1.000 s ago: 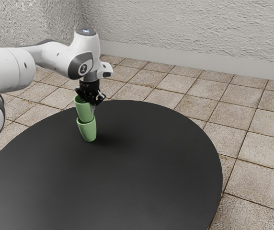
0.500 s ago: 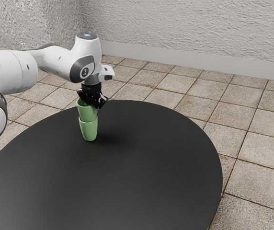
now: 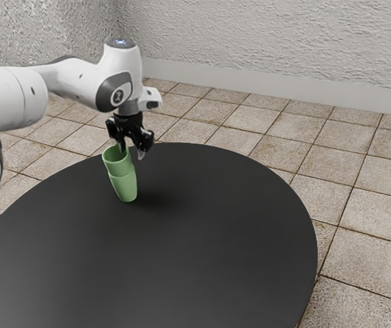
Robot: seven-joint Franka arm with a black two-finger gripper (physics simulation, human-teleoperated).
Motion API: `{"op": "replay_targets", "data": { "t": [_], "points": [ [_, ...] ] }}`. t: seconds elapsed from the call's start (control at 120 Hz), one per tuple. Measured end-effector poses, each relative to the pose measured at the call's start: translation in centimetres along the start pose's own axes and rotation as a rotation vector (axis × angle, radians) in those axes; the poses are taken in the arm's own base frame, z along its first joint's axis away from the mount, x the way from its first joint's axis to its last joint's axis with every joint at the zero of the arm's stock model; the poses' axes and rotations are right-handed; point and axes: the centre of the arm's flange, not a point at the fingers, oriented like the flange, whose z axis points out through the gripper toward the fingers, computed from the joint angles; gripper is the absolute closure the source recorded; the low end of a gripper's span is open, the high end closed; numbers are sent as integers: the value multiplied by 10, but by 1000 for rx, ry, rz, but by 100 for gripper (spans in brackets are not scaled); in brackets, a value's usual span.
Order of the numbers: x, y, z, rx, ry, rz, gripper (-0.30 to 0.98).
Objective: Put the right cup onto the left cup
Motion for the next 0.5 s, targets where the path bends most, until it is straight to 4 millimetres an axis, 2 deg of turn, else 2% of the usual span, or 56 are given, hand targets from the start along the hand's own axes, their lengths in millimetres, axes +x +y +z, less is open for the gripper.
{"op": "replay_targets", "data": {
  "t": [0.142,0.233,0.392,0.5],
  "points": [
    [-4,-2,-15,3,7,-1,27],
    [-8,-5,-36,5,24,-4,26],
    [-26,-4,-104,5,68,-4,15],
    [-51,-6,-160,-31,90,-21,9]
  ]
}}
